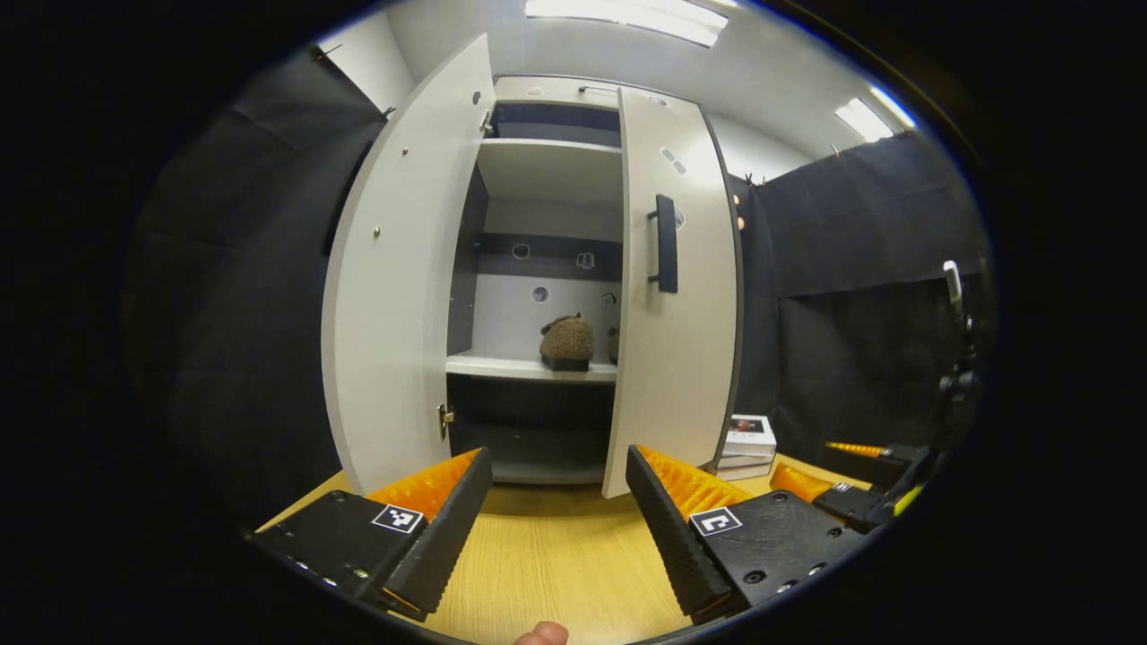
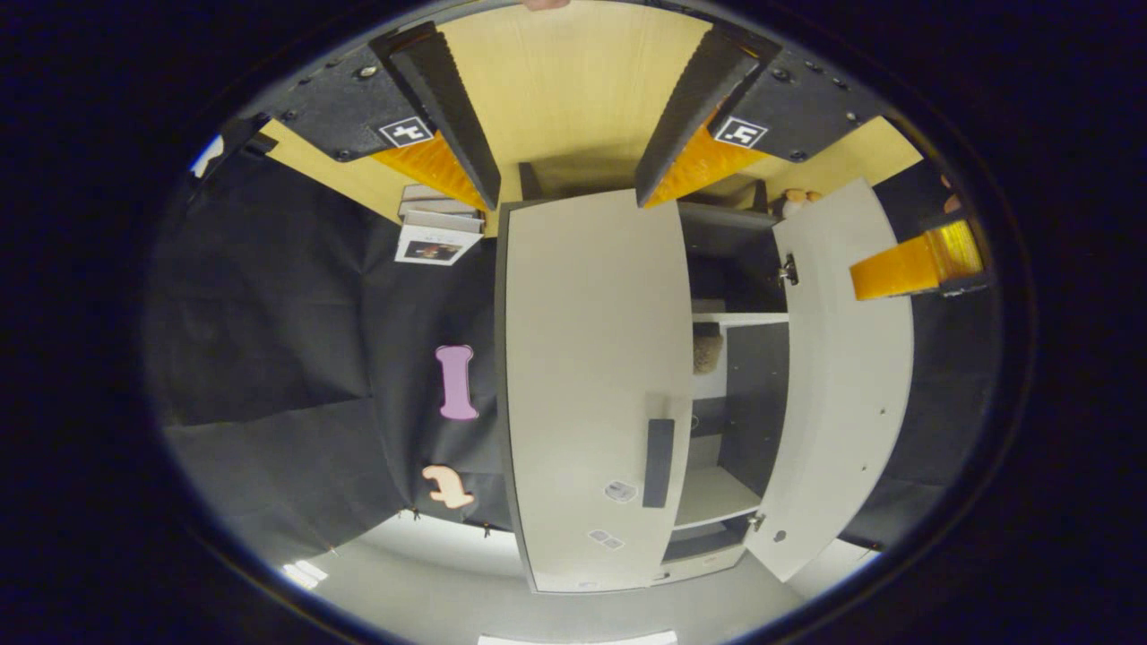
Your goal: Grab one shoe with the right hand and put it into the shoe cabinet, grab the other shoe with the left hand and put it into the shoe cabinet; then close the right door with the right hand and the left door with the left hand.
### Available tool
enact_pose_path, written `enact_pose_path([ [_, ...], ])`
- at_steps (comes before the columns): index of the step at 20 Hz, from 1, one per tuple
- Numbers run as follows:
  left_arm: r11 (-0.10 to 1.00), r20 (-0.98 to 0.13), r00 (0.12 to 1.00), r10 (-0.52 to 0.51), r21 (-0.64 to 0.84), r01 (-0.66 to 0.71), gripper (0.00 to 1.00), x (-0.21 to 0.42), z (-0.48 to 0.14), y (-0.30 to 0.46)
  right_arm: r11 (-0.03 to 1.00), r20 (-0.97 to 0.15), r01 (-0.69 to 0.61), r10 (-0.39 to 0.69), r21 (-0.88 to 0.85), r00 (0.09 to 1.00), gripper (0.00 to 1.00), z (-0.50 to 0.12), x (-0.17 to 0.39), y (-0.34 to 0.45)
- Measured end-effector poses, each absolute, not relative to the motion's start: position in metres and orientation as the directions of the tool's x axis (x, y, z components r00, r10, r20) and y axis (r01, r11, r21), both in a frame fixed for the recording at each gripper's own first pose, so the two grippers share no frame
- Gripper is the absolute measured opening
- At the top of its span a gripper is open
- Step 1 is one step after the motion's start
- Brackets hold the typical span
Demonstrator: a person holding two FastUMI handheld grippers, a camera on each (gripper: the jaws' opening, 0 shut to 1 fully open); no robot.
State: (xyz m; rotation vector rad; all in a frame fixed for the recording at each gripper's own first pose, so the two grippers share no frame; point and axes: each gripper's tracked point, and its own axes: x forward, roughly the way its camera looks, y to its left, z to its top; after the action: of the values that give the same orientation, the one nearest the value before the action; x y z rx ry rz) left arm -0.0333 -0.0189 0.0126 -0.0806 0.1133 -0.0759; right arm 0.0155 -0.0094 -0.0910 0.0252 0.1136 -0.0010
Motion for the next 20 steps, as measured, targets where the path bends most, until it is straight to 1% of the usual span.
enact_pose_path([
  [3,0.991,-0.011,0.999,-0.046,-0.124,0.044,0.92,-0.032,0.062,-0.001,1.000,-0.123,0.008,-0.005,0.017,0.992,0.99,-0.095,0.019,-0.013],
  [6,0.990,0.103,0.993,0.053,-0.138,-0.038,0.92,-0.031,0.114,0.039,1.000,-0.144,-0.010,0.010,0.005,0.990,0.99,-0.099,0.023,-0.010],
  [9,0.981,0.184,0.969,0.163,-0.132,-0.140,0.92,-0.036,0.145,0.091,1.000,-0.124,-0.016,0.017,0.009,0.992,0.99,-0.092,0.026,-0.007],
  [11,0.974,0.188,0.964,0.186,-0.162,-0.156,0.93,-0.033,0.148,0.114,1.000,-0.112,-0.021,0.021,0.005,0.993,0.99,-0.088,0.030,-0.004],
  [15,0.954,0.219,0.938,0.270,-0.196,-0.229,0.93,-0.020,0.155,0.169,1.000,-0.101,-0.021,0.021,0.003,0.995,0.99,-0.083,0.030,-0.004],
  [20,0.948,0.201,0.935,0.291,-0.195,-0.253,0.93,0.012,0.159,0.216,1.000,-0.094,-0.001,-0.001,-0.021,0.996,0.99,-0.079,0.028,-0.013],
])
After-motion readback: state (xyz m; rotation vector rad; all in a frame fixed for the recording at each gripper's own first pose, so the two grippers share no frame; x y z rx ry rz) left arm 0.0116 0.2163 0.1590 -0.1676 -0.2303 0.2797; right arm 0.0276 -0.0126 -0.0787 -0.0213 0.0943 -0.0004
